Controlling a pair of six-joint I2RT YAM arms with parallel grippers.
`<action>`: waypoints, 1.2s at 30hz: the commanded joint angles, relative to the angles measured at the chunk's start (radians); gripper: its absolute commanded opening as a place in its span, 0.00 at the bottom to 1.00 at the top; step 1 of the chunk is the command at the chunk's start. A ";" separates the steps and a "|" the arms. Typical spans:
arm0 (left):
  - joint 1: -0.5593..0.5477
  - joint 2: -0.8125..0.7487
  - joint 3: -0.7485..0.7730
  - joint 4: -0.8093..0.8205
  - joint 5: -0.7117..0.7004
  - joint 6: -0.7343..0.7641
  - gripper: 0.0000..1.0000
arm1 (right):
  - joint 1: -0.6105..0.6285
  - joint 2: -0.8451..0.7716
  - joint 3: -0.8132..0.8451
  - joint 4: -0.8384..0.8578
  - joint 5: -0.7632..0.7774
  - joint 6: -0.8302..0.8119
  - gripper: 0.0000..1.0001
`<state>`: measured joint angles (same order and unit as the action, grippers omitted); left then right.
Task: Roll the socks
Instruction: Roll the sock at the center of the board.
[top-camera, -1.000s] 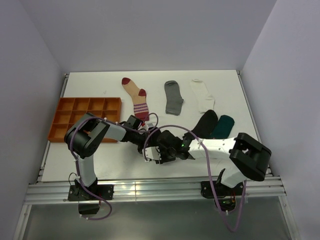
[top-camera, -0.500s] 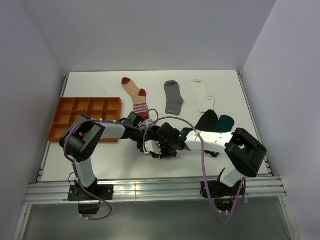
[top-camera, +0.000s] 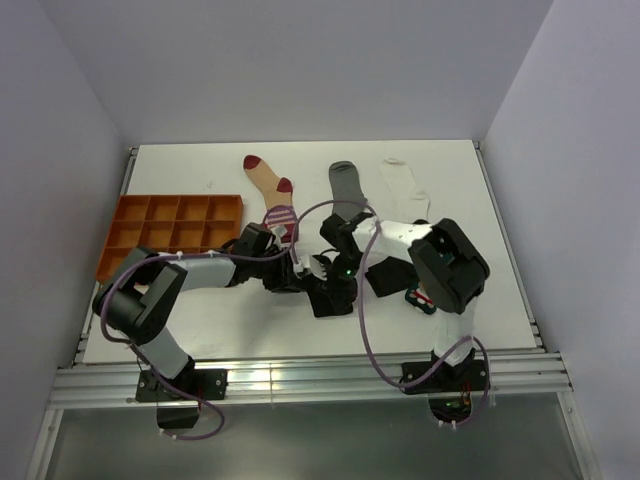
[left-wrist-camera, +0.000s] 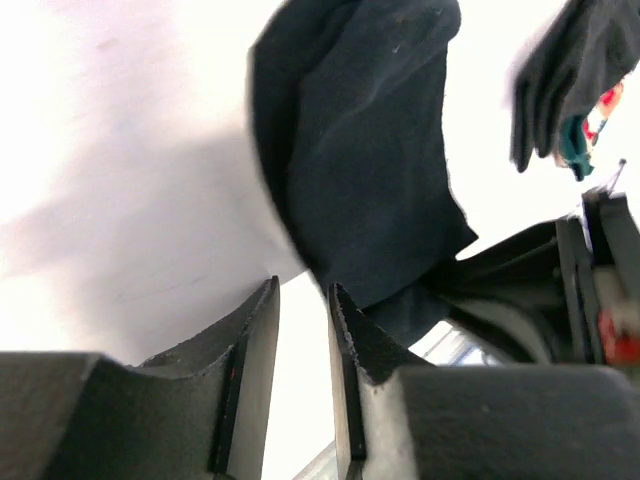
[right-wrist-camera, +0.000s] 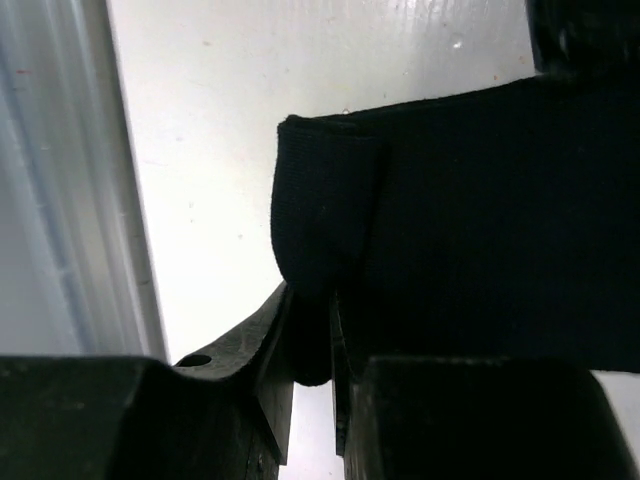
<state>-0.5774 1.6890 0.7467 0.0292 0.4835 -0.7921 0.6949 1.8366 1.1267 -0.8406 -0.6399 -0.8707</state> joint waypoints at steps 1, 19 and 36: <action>0.001 -0.092 -0.073 0.089 -0.118 -0.002 0.31 | -0.043 0.108 0.128 -0.241 -0.118 -0.092 0.15; -0.292 -0.210 -0.100 0.195 -0.447 0.229 0.49 | -0.132 0.504 0.507 -0.557 -0.225 -0.013 0.15; -0.368 -0.086 -0.098 0.314 -0.361 0.321 0.56 | -0.155 0.549 0.532 -0.563 -0.239 0.018 0.15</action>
<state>-0.9379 1.5806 0.6346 0.2974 0.0750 -0.5007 0.5488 2.3619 1.6249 -1.3918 -0.8940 -0.8459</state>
